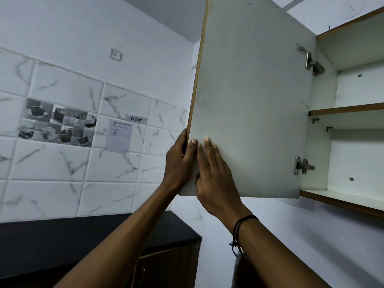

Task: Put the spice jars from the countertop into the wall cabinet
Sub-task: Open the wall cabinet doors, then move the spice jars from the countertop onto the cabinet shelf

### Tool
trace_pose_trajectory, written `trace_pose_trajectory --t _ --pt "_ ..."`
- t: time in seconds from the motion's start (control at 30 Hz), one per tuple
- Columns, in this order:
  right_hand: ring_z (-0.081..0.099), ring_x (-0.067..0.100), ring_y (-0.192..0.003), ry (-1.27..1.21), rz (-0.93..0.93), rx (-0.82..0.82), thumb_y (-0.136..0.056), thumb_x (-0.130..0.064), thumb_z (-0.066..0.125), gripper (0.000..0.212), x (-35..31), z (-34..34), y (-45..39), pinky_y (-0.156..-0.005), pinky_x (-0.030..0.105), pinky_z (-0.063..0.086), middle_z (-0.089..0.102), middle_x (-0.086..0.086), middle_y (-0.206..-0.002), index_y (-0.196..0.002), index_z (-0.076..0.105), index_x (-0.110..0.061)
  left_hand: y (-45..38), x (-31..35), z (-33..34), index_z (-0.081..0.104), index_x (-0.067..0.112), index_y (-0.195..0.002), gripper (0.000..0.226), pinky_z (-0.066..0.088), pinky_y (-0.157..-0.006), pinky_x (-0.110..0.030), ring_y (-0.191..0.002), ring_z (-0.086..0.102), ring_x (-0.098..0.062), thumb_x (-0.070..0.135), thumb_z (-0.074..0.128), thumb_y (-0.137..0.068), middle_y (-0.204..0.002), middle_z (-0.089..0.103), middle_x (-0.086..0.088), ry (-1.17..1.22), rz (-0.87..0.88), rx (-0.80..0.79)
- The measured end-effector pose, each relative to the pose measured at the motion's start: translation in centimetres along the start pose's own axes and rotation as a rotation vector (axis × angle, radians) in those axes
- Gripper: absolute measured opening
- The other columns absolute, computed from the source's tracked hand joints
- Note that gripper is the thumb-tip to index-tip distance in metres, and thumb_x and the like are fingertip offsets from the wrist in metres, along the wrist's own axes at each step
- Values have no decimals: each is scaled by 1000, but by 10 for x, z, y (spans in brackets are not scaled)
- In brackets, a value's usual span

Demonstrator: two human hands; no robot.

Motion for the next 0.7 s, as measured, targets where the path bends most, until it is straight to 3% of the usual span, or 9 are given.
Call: trace_pose_trajectory --t 0.17,0.27,0.37,0.43,0.53,0.7 --pt "6 21 -152 -63 -15 6 -99 -17 38 61 1 -18 3 -122 37 19 7 6 -164 -155 17 -14 8 9 0 49 25 -142 40 44 -82 0 -100 61 16 25 48 -103 -125 62 17 -83 28 16" --pt "22 21 -148 -80 2 35 -98 -15 40 55 9 -34 12 -118 35 28 23 8 -161 -152 29 -12 21 13 1 39 19 -150 51 33 -89 7 -114 61 -2 27 52 -101 -140 57 3 -236 44 12" --pt "30 20 -145 -39 13 63 -97 -17 40 53 17 -48 23 -115 30 31 31 8 -158 -149 33 -11 37 27 3 32 7 -153 62 11 -110 -1 -145 34 -22 31 50 -98 -158 35 -13 -429 161 71" --pt "32 21 -144 -14 31 70 -97 -17 41 52 21 -54 33 -114 30 33 33 9 -157 -149 34 -10 49 41 11 39 5 -149 59 18 -119 -19 -147 31 -26 31 48 -97 -158 35 -16 -416 248 96" --pt "33 23 -143 9 69 84 -95 -15 43 52 28 -59 52 -114 34 36 36 11 -155 -147 37 -8 67 53 32 48 1 -142 52 31 -119 -44 -145 35 -30 24 47 -96 -152 44 -19 -388 376 74" --pt "43 27 -135 -27 201 123 -94 -16 41 48 42 -59 108 -108 37 42 44 13 -148 -141 46 -6 116 40 70 56 7 -138 45 38 -113 -31 -137 48 -19 28 45 -99 -142 57 -8 -183 301 -154"
Point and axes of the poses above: each hand's wrist, its own y-axis away from the middle knuckle, its own z-axis out of the palm, x = y × z, the point moved 5 cm from there along -y, towards the middle knuckle
